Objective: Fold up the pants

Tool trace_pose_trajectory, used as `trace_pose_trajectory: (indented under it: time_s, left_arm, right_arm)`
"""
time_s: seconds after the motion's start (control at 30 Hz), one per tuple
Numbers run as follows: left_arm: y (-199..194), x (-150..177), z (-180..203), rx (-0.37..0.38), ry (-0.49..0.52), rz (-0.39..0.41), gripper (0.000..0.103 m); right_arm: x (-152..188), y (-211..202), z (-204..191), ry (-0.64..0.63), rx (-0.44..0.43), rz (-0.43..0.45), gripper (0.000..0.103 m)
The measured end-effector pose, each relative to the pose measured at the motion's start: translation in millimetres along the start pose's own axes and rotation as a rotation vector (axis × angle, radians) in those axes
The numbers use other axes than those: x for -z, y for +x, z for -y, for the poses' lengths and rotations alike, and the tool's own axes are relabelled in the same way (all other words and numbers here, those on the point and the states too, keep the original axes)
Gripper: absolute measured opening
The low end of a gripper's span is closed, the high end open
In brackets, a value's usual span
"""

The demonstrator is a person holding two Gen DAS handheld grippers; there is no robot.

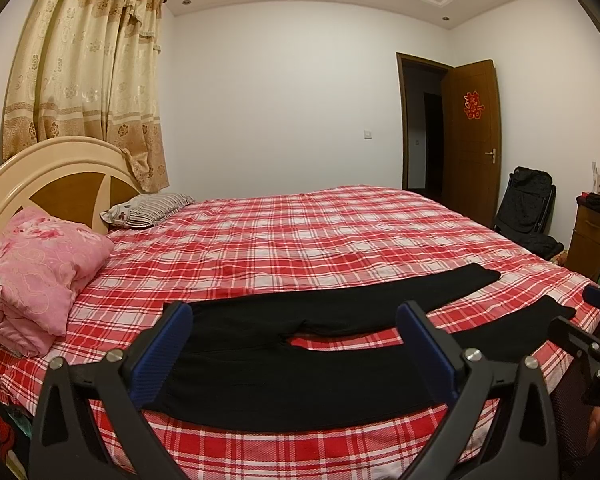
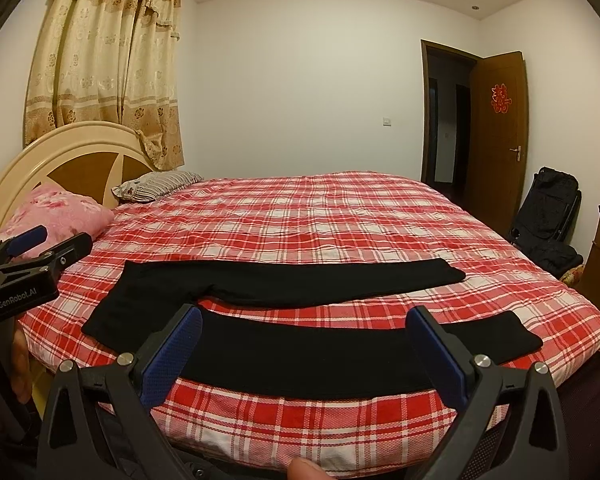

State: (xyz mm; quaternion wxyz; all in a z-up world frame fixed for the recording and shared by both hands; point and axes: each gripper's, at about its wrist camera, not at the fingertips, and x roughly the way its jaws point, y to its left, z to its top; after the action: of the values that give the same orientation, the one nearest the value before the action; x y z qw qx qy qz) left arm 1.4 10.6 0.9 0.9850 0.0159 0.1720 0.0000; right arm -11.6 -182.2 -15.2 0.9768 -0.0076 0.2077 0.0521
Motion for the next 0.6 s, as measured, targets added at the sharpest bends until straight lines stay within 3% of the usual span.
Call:
trace_pose_trajectory:
  time_s: [0.6]
  left_arm:
    - [14.0,11.7,2.8,0.010,0.006,-0.043,0.103]
  right_arm:
    - [9.7,16.2,-0.1,-0.022,0.020,-0.021,0.102]
